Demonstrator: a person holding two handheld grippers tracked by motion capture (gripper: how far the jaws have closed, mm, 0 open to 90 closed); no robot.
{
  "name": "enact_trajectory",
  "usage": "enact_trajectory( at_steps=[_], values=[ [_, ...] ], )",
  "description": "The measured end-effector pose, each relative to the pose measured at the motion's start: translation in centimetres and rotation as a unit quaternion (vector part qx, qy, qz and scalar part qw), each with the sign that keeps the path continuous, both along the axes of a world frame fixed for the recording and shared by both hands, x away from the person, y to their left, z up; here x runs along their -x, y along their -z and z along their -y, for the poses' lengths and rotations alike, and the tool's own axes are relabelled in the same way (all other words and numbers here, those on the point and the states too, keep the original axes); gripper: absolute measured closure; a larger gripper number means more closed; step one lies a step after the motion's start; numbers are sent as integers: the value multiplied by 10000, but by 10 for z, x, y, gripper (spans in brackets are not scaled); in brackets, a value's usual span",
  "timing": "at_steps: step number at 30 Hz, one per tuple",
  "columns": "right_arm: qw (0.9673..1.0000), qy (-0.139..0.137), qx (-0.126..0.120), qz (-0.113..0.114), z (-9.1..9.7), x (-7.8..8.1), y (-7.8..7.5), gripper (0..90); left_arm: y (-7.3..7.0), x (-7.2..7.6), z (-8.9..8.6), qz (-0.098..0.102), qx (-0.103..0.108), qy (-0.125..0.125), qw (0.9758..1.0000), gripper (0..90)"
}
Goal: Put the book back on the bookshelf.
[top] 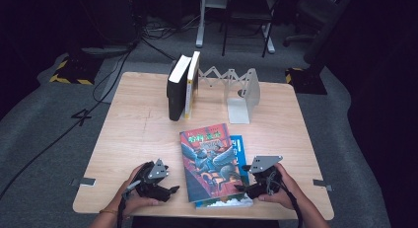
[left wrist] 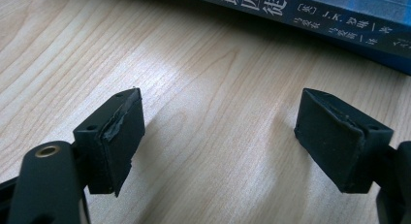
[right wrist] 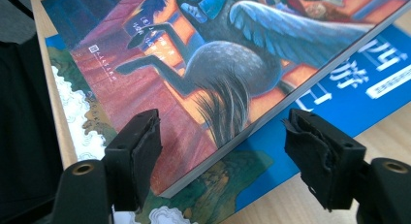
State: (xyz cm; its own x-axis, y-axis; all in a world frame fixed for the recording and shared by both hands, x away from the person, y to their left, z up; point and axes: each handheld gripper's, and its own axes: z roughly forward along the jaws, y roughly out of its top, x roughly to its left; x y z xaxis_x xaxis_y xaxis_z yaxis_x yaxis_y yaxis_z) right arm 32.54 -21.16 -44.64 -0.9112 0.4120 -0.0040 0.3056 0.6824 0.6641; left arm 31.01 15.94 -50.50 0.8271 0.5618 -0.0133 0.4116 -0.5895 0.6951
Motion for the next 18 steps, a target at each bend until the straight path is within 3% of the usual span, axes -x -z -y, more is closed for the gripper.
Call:
enact_trajectory(
  at_steps=[2,12,18],
  values=[
    [9994,-7,-50,-335,0,-6,2,253,0,0,0,-1,-1,-3,10000,182],
    [9944,-107,-45,-1049,-13,-31,9,141,0,-14,9,-7,-1,19,10000,176],
    [9940,-113,66,-1085,-16,-33,8,133,0,-36,11,9,-6,-100,9999,190]
  ],
)
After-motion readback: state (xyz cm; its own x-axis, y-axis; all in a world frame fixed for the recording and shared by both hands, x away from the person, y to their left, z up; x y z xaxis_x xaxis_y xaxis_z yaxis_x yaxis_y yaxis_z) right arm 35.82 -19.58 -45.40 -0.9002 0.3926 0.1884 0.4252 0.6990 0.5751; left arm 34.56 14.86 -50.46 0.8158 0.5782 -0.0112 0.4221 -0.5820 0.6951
